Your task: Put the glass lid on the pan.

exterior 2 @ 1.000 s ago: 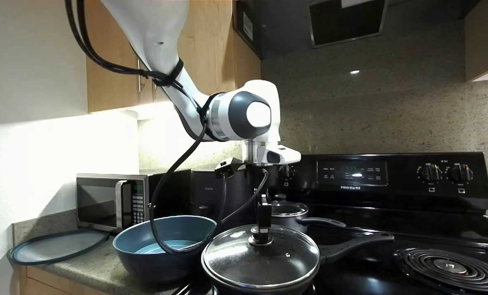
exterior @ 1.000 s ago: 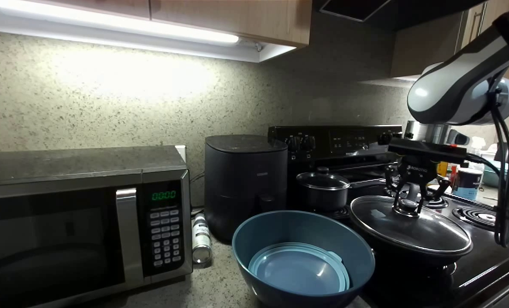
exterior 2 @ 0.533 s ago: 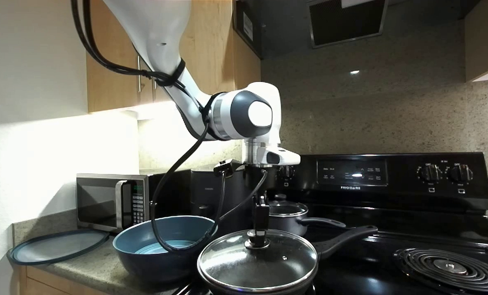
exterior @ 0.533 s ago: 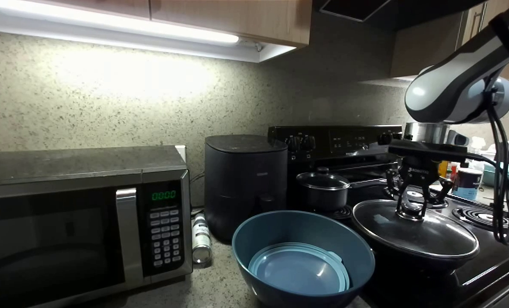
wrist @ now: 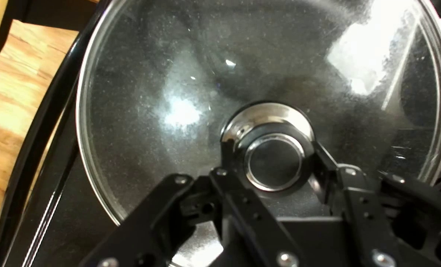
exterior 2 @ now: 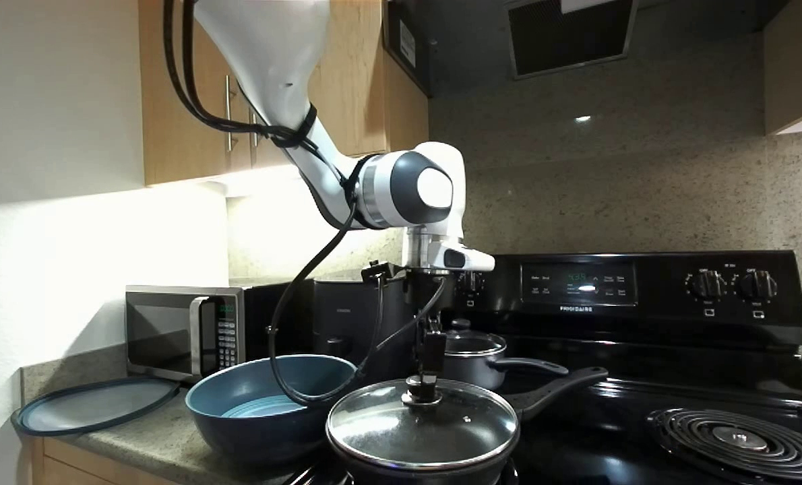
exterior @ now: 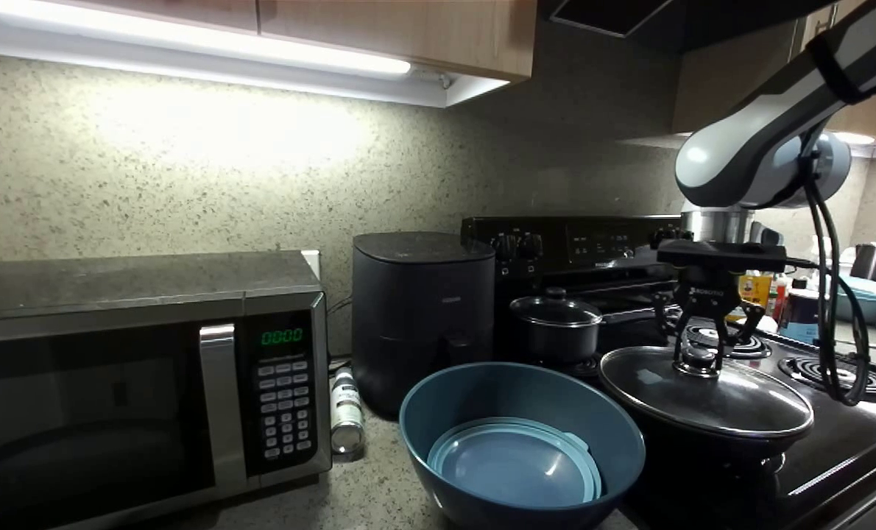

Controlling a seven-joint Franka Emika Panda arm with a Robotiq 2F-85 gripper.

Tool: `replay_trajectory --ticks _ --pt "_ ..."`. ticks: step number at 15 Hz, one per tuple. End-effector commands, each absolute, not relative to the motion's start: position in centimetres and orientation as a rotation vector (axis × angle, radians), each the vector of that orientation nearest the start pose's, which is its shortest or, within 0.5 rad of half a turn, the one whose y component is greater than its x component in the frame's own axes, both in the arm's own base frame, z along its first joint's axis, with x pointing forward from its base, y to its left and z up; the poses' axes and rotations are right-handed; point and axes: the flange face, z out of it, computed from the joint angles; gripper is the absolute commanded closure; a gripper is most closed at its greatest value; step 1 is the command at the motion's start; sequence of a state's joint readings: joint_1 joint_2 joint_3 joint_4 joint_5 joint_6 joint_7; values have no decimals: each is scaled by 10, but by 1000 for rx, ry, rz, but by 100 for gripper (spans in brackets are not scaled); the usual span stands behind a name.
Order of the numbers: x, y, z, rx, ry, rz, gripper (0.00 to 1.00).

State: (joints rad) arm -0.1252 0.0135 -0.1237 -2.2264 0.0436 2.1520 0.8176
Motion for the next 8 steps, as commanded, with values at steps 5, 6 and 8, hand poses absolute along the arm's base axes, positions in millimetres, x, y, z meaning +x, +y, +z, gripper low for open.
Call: replay_trajectory --ticks 5,6,8 --pt "522 -117 349 -2715 1602 170 2" --pt "523 -116 352 -2716 1609 166 0" --pt "519 -114 360 -2716 1617 178 0"
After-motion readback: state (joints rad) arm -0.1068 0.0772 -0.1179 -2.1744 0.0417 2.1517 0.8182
